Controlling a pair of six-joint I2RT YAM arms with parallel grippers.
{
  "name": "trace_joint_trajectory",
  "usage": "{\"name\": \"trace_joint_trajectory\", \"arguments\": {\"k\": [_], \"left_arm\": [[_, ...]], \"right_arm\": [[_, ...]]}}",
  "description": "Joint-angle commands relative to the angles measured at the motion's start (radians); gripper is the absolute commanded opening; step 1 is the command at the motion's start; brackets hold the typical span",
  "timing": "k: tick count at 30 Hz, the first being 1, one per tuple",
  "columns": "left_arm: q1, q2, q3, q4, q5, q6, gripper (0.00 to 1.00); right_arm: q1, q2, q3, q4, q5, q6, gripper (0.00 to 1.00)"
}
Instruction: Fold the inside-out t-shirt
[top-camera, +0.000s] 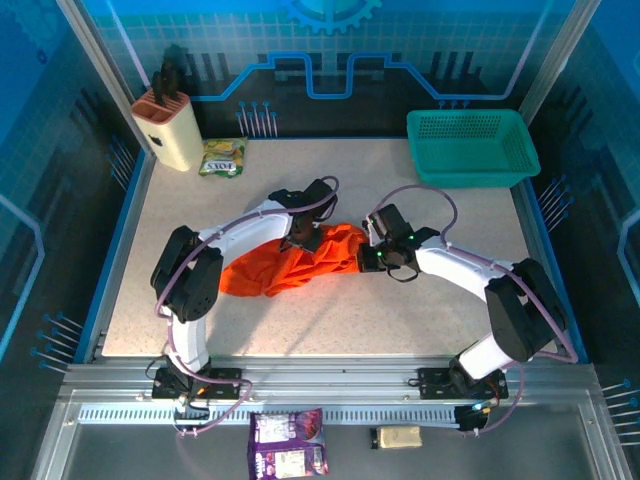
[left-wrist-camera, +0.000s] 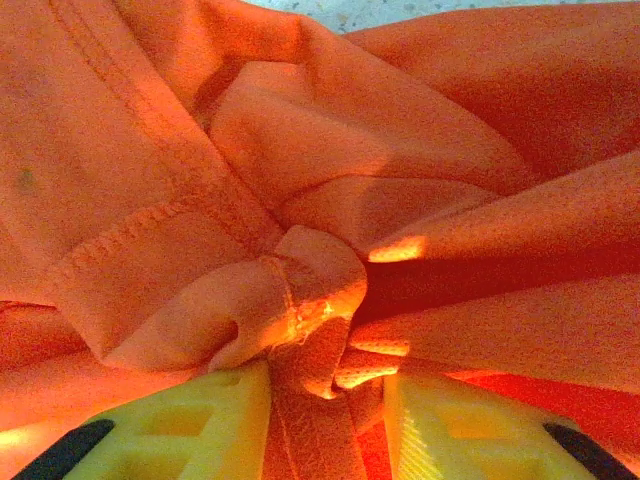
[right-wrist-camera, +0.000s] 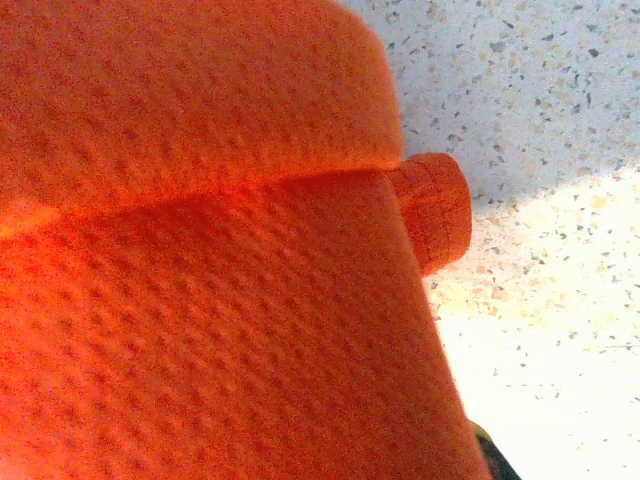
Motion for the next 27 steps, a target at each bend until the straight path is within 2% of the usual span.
{"name": "trace_joint_trajectory", "arguments": {"k": [1,4,8,12,17,23,27], "left_arm": [[0.023,-0.013,0.015,-0.024,-0.032,0.017,0.36],[0.042,-0.028,0.001,-0.011,-0.018,0.014,0.41],[0.062,-0.03,-0.004,-0.005,-0.007,0.017,0.4],[0.072,-0.032,-0.007,0.004,0.002,0.018,0.3],[0.082,-0.031,-0.008,0.012,0.008,0.017,0.25],[0.092,-0.04,-0.002,0.015,0.01,0.02,0.12],[0.135,-0.111,-0.004,0.025,0.068,0.023,0.02]], "right_arm": [[0.0,-0.03,-0.008,-0.031,0.022,0.005,0.0],[-0.001,-0.032,-0.007,-0.034,0.024,0.003,0.0],[0.0,-0.031,-0.005,-0.036,0.026,0.004,0.0],[0.0,-0.032,-0.002,-0.039,0.026,0.002,0.0],[0.0,-0.032,-0.001,-0.044,0.026,0.0,0.0],[-0.001,-0.038,0.002,-0.051,0.039,-0.006,0.0],[-0.021,-0.065,0.04,-0.094,0.068,-0.039,0.0]]}}
